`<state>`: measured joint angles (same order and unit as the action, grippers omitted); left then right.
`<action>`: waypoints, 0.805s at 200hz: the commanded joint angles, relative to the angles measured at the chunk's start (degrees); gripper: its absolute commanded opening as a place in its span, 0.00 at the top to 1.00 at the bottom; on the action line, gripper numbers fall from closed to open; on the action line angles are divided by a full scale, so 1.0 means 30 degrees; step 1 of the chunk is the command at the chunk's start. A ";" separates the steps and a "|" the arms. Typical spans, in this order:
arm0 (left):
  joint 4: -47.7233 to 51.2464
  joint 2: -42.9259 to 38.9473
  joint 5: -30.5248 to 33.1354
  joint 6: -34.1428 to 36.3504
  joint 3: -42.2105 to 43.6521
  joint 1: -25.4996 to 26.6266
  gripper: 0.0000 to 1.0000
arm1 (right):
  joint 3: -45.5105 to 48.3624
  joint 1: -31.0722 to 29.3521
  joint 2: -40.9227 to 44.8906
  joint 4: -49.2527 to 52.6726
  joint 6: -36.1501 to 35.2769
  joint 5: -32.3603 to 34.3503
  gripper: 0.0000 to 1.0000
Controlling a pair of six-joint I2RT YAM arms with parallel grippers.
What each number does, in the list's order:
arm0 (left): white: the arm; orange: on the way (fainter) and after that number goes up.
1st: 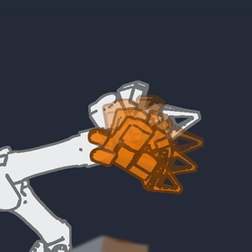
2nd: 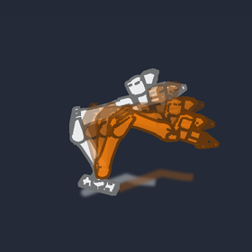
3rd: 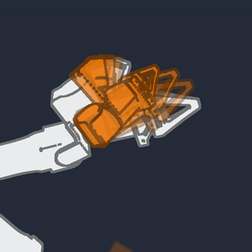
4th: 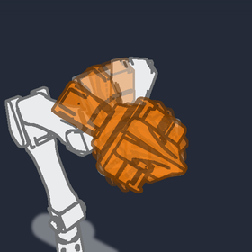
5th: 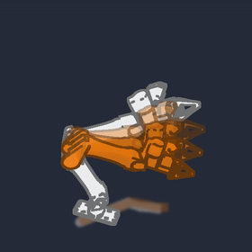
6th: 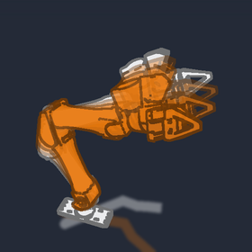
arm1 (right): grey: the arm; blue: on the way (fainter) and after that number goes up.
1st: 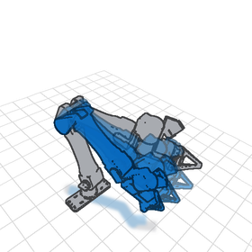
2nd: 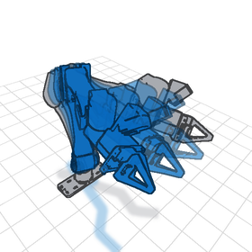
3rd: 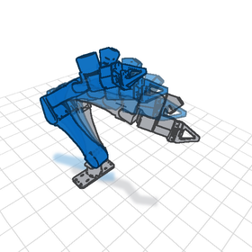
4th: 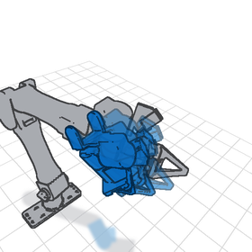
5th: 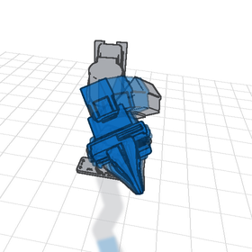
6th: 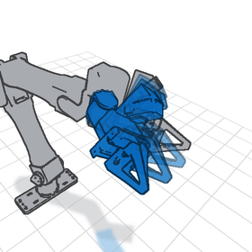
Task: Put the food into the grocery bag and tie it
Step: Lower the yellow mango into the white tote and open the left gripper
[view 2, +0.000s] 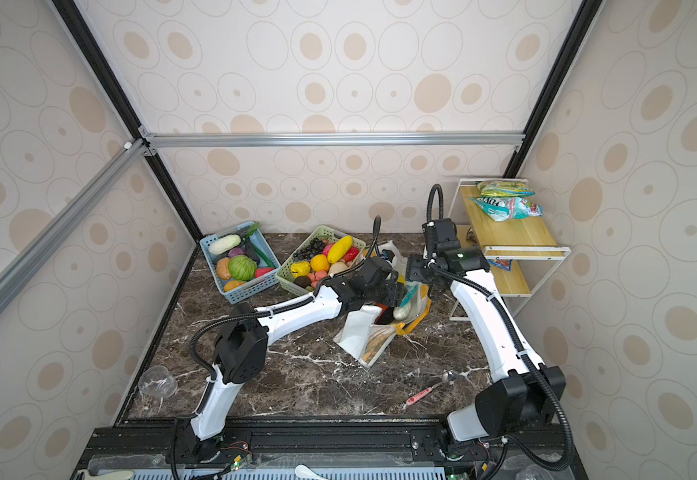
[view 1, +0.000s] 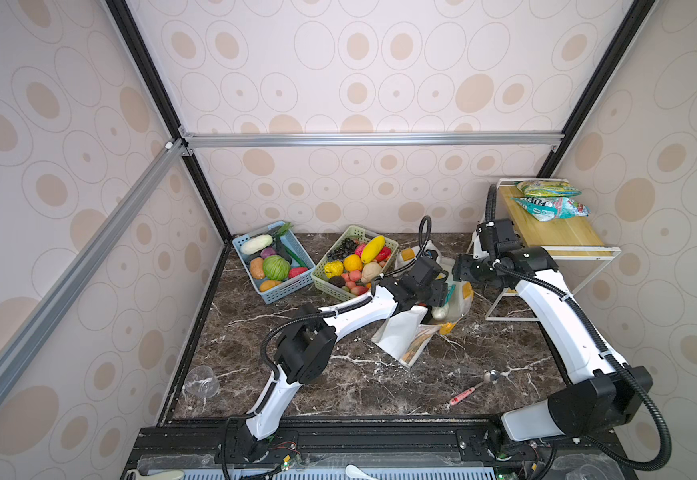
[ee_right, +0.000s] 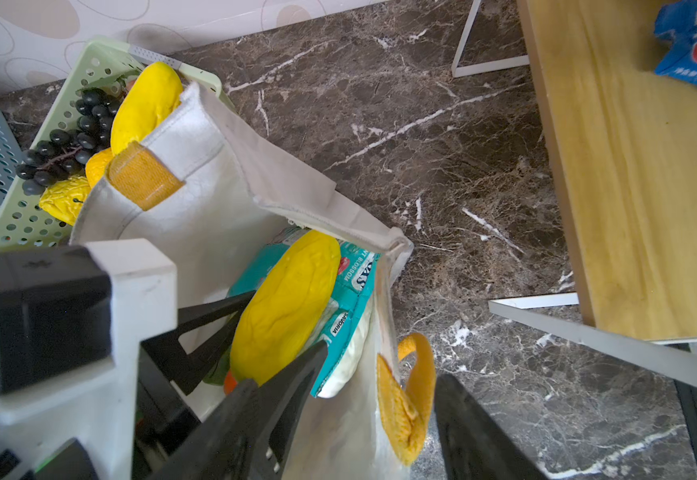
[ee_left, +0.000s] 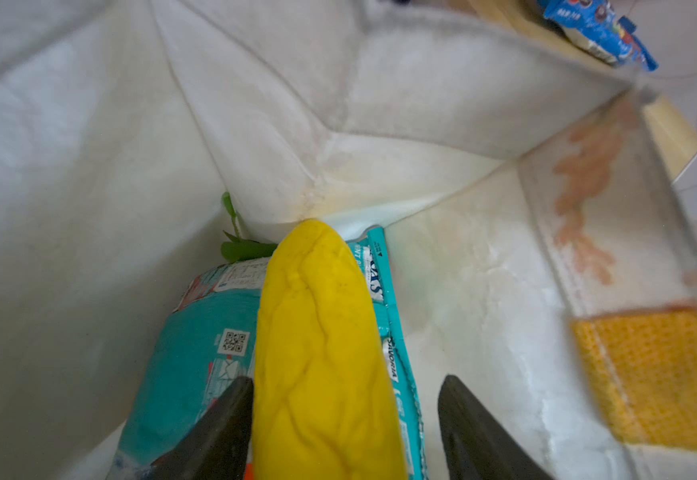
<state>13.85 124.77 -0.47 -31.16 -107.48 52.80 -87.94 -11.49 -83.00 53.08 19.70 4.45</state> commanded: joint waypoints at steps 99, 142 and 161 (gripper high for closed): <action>0.1152 -0.3519 0.2606 0.1105 -0.0122 -0.0737 0.27 | -0.0564 0.0133 -0.0165 0.0234 0.0131 -0.0591 0.31; 0.1751 -0.4604 0.3568 0.1565 -0.0007 -0.1275 0.27 | -0.0787 0.0137 -0.0201 0.0185 0.0097 -0.0923 0.31; 0.1874 -0.5119 0.3753 0.1676 0.0349 -0.1778 0.27 | -0.0919 0.0108 -0.0279 0.0184 0.0071 -0.1071 0.31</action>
<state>17.08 112.16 8.27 -28.10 -107.33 49.45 -88.97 -11.49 -83.26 53.10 19.70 2.09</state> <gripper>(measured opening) 0.728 0.691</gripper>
